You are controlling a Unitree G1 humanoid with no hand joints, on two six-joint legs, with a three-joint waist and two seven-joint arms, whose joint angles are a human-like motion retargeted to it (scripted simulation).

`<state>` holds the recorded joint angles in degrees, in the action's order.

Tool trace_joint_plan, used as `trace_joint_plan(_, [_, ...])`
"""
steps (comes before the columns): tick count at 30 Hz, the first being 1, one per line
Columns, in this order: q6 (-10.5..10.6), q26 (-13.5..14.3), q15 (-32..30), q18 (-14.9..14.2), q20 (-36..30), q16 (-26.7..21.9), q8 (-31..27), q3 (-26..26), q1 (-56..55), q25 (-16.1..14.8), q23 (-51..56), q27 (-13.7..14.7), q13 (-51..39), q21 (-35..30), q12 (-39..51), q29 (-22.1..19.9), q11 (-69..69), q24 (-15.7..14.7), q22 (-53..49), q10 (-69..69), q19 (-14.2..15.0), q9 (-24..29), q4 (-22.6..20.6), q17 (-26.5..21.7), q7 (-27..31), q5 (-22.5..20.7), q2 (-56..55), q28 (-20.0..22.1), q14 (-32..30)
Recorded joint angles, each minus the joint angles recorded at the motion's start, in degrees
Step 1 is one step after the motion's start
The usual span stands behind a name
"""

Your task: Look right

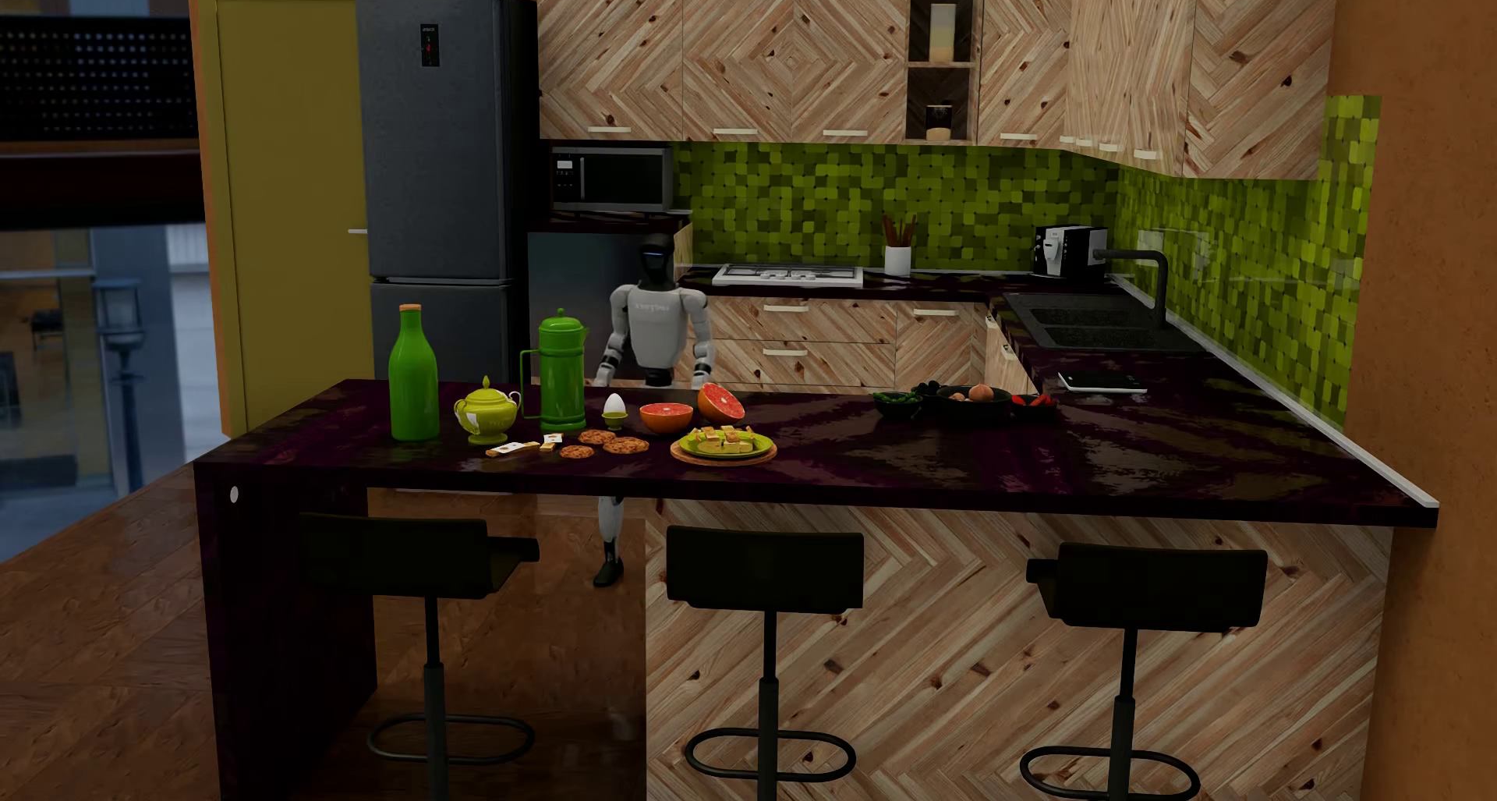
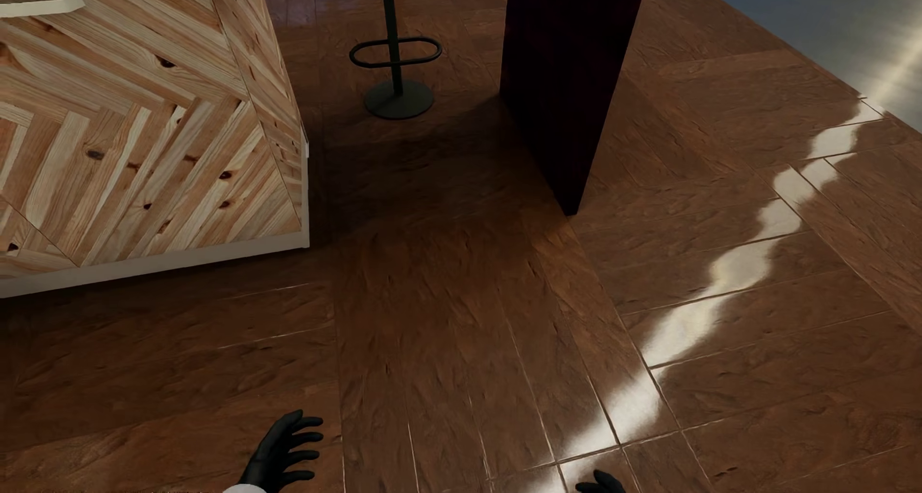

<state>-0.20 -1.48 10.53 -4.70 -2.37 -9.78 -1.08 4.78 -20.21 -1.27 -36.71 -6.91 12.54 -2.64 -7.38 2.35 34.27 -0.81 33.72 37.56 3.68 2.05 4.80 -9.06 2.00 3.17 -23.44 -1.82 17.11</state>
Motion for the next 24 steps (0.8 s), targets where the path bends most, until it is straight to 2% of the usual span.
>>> trace_joint_plan(4, [-0.14, -1.23, -0.02, -0.02, 0.17, -1.91, 0.33, -1.04, -1.04, -1.25, 0.72, 0.80, -0.73, -0.13, -2.55, -0.28, 0.44, 0.81, -0.68, 0.45, -0.02, -1.45, -0.20, 0.12, 0.37, 0.21, -0.86, -4.27, -0.14])
trace_joint_plan(7, [0.31, -1.49, -0.81, 0.24, 1.28, -2.07, -0.50, 1.10, -0.26, 0.80, 0.39, 0.82, -1.42, -0.40, -1.53, -0.99, -1.00, 3.16, 0.39, -0.44, 0.22, -1.06, 0.06, -0.74, -0.54, -0.10, -0.25, -3.72, -0.52])
trace_joint_plan(9, [0.21, 0.42, 0.21, 0.35, 1.17, -1.83, -0.60, 1.14, -0.46, 1.57, -0.07, 0.59, 0.68, 0.85, 0.38, -1.65, 0.07, 4.24, 0.15, 0.24, -0.55, -0.96, -0.04, 0.71, -0.56, -0.11, -0.77, -2.67, 0.00])
trace_joint_plan(10, [-0.15, 1.90, 0.13, 0.45, 0.92, -1.06, -0.82, 1.75, -0.54, 1.78, -0.18, -0.13, 0.22, -0.77, 0.48, -1.40, 0.99, 4.45, -0.35, 1.08, 0.40, -0.61, -0.36, 0.80, -0.75, 0.28, -1.00, -2.15, 0.51])
trace_joint_plan(11, [0.24, 3.31, 0.54, 0.54, -0.37, -0.34, -0.51, 2.37, -1.20, 1.71, 0.04, -0.80, 0.42, -1.13, -0.06, -0.47, 1.31, 4.21, 0.00, 1.77, 0.50, -0.92, -0.38, 0.16, -0.44, 0.34, -1.34, -1.86, 0.91])
trace_joint_plan(12, [-0.31, 3.83, 0.72, 0.59, 0.21, -0.52, -0.69, 2.12, -0.47, 1.62, -0.45, -1.63, -0.66, -0.41, -0.02, 0.62, 1.81, 3.54, 0.76, 1.55, 0.59, -0.36, -0.72, -0.45, -0.70, 0.73, -1.03, -1.94, 0.94])
trace_joint_plan(14, [-0.30, 2.72, 1.01, 0.61, -0.53, -1.46, -0.90, 0.38, -1.02, 1.79, -0.27, -1.82, -0.48, 0.07, -0.66, 0.89, 2.35, 2.15, -0.60, 2.24, 0.62, -0.32, -0.58, 1.44, -0.80, 0.53, -1.62, -1.72, 1.41])
trace_joint_plan(16, [0.69, 0.19, 0.49, 1.00, 0.25, -1.77, -0.87, 0.43, -0.30, 0.63, 0.37, 0.07, -0.06, -0.20, -1.60, 1.08, 1.00, 1.81, 0.35, 2.37, 0.97, 0.70, -0.44, 1.99, -0.81, 0.39, -0.21, -1.67, 1.65])
trace_joint_plan(17, [0.89, -1.59, 0.45, 1.17, 0.64, -1.18, -0.43, 0.50, -0.35, 0.15, 0.29, 1.44, 0.50, -0.18, -1.60, 0.94, 0.70, 1.50, 0.59, 2.51, 1.17, 0.73, -0.71, 1.71, -0.35, 0.69, 0.20, -1.63, 1.68])
trace_joint_plan(19, [0.38, -2.76, 0.07, 1.35, 0.94, -1.79, -0.61, 0.36, -0.30, -0.18, -0.06, 2.02, -2.05, -0.68, -1.61, 0.32, 0.27, 1.33, 0.12, 2.42, 1.34, 0.82, -0.78, -0.05, -0.52, 0.74, 0.36, -1.23, 1.52])
trace_joint_plan(21, [-0.15, -2.61, -0.31, 1.34, 0.37, -1.03, -0.08, -0.82, -0.69, 0.16, 0.26, 1.82, -1.61, 0.55, -0.46, -1.22, -0.44, 1.21, -0.25, 2.45, 1.33, 0.03, -0.72, 0.60, -0.01, 0.69, 0.56, -0.31, 1.36])
trace_joint_plan(23, [-0.91, -0.71, -0.33, 1.34, 0.50, -0.72, -0.31, -0.72, -0.89, 0.28, -0.20, 1.15, -1.53, -1.23, -2.18, -2.12, -0.43, 1.32, -0.89, 2.70, 1.35, -0.98, -0.50, 0.68, -0.20, 0.44, 0.33, 0.06, 1.58])
trace_joint_plan(24, [-0.61, 0.06, -0.69, 1.45, 0.27, -0.79, -0.44, -0.54, -0.79, -0.11, -0.06, 0.86, -1.44, -0.18, -1.83, -1.97, -1.07, 1.40, 0.41, 3.04, 1.45, -1.00, -0.11, 0.19, -0.36, 0.06, 0.74, -0.05, 1.85])
